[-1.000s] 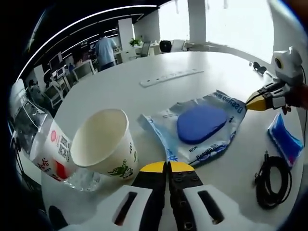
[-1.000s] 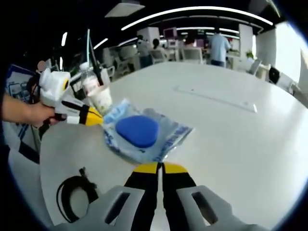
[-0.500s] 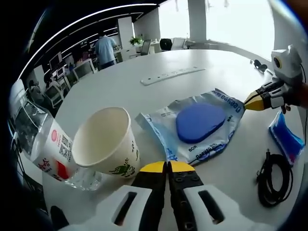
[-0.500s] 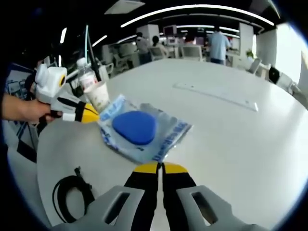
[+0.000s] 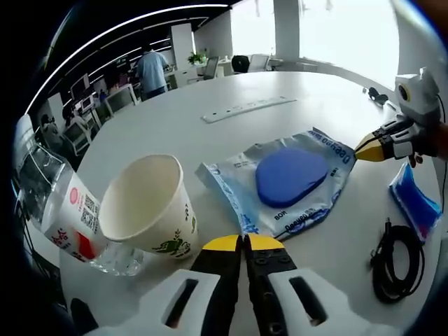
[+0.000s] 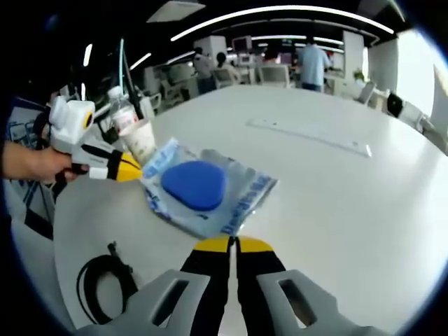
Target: Arrange the tabletop items into an orderly group along one side of the table until the central work area is clear of visible clutter.
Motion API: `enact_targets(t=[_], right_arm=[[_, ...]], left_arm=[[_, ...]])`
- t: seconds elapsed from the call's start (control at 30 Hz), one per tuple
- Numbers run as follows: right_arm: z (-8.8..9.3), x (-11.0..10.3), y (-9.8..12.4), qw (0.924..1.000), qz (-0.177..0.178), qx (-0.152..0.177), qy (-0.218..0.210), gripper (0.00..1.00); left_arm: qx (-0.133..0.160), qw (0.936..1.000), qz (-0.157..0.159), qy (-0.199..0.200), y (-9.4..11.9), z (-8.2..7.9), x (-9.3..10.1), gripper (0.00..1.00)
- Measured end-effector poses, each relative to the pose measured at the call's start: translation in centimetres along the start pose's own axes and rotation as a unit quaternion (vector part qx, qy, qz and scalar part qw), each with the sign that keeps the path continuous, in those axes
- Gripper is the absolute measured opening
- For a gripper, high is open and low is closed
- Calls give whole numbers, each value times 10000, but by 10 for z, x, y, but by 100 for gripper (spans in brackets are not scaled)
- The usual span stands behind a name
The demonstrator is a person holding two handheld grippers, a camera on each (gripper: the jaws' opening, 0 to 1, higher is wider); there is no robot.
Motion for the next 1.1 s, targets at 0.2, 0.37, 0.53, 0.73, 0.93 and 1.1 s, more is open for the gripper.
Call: enact_targets(t=[0.2, 0.37, 0.53, 0.73, 0.93, 1.1], right_arm=[[-1, 0, 0, 10000, 10, 0, 57, 0], [-2, 1, 0, 9998, 19, 9, 183, 1], [0, -3, 0, 9999, -77, -12, 113, 9], [-1, -4, 1, 9999, -57, 99, 102, 18], [-6, -2, 3, 9996, 40, 276, 62, 31], [-8, -2, 5, 9992, 82, 392, -48, 42]], left_arm=[[-14, 10000, 14, -81, 0, 0, 0, 3], [-45, 10000, 22, -50, 0, 1, 1, 7], [12, 10000, 5, 1, 1, -1, 3, 10], [-11, 10000, -4, -36, 2, -2, 4, 15], [26, 9999, -76, -146, 5, -5, 4, 22], [71, 9996, -130, -228, 8, -9, 6, 29]])
Point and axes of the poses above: the point that each gripper's makers call its tool centre point, and the gripper's own axes: y roughly backward along the fingers, x roughly to its right, z roughly out of its underside, the point moved 8 cm from there along y, roughly backward along the fingers, and after that the axes turned 15 degrees about x, right-handed, at the moved point
